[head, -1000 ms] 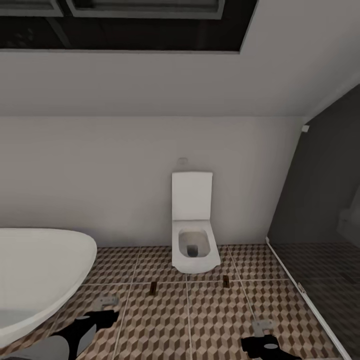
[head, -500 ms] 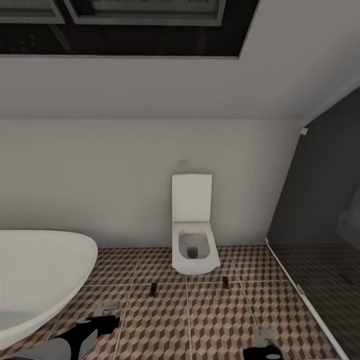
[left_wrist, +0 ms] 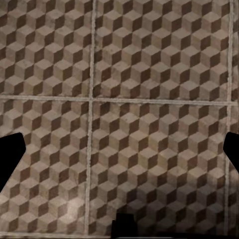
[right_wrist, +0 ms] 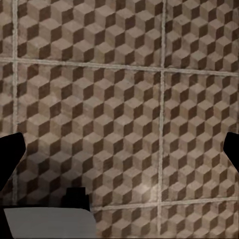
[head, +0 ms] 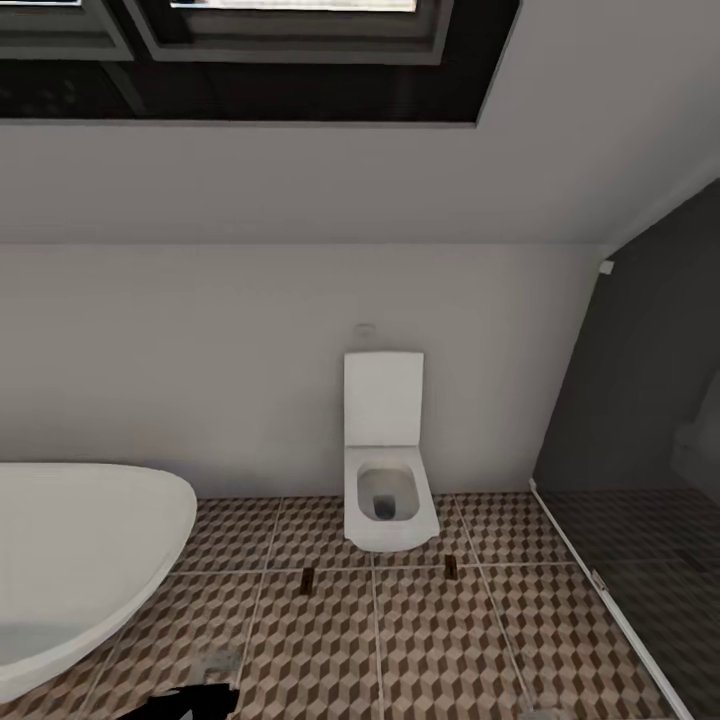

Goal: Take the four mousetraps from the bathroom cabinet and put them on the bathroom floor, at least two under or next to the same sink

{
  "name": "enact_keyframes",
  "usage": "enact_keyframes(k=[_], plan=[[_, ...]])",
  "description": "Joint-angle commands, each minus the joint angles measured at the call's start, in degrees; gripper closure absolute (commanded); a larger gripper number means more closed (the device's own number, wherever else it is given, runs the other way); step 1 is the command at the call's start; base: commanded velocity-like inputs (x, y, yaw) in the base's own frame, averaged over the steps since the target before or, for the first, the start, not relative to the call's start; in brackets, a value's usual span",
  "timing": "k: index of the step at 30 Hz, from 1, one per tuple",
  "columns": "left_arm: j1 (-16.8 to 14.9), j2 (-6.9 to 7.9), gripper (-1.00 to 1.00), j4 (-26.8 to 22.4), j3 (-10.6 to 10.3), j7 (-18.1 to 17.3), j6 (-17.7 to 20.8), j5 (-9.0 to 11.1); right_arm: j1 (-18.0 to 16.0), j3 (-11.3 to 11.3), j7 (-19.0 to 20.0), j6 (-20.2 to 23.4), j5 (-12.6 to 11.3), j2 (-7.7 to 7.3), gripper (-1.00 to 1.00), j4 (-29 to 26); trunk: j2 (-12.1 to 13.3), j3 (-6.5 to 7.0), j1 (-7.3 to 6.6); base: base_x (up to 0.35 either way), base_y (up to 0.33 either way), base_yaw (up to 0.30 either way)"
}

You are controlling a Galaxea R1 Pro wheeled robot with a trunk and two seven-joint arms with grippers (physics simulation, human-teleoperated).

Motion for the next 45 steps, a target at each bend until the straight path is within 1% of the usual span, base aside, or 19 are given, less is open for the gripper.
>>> enact_keyframes(k=[1,8,9,14,19,26,30,36,41,45], plan=[[0.7,-0.06,-1.00,0.0,-0.5,-0.1,0.1,0.6,0.5,0.4,-0.1,-0.3,-0.2,0.03,-1.00,0.2,0.4,0.13,-0.22,0.000,0.000,0.000],[5.9,-0.50,-1.00,0.0,-0.5,-0.9,-0.2,0.4,5.6,0.4,0.1,-0.3,-0.2,0.12,-1.00,0.2,3.2,1.38,-1.76,0.000,0.000,0.000],[5.9,-0.50,-1.00,0.0,-0.5,-0.9,-0.2,0.4,5.6,0.4,0.1,-0.3,-0.2,0.12,-1.00,0.2,3.6,1.56,-1.98,0.000,0.000,0.000],[8.5,-0.58,-1.00,0.0,-0.5,-1.5,-0.5,0.3,8.5,0.4,0.3,-0.3,-0.1,0.23,-1.00,0.2,5.6,2.46,-3.08,0.000,0.000,0.000],[10.0,-0.61,-1.00,0.0,-0.5,-1.7,-0.7,0.3,10.5,0.4,0.3,-0.3,-0.1,0.75,-1.00,0.2,7.6,3.36,-4.18,0.000,0.000,0.000],[11.8,-0.62,-1.00,0.0,-0.5,-1.7,-1.0,0.2,12.0,0.4,0.3,-0.3,-0.1,1.75,-1.00,0.2,10.4,4.61,-5.71,0.000,0.000,0.000],[12.7,-0.62,-1.00,0.0,-0.5,-1.7,-1.5,0.2,12.9,0.4,0.3,-0.3,0.0,2.07,-1.00,0.2,12.0,5.33,-6.59,0.000,0.000,0.000],[14.5,-0.65,-1.00,0.0,-0.5,-1.7,-3.6,0.2,14.3,0.4,0.3,-0.4,0.0,2.57,-1.00,0.2,14.4,6.41,-7.91,0.000,0.000,0.000],[15.2,-0.75,-1.00,0.0,-0.5,-1.7,-5.3,0.2,14.6,0.4,0.3,-0.4,0.0,2.71,-1.00,0.2,14.4,6.41,-7.91,0.000,0.000,0.000],[15.4,-0.82,-1.00,0.0,-0.5,-1.7,-5.9,0.2,14.7,0.4,0.3,-0.4,-0.1,2.72,-1.00,0.2,14.4,6.41,-7.91,0.000,0.000,0.000]])
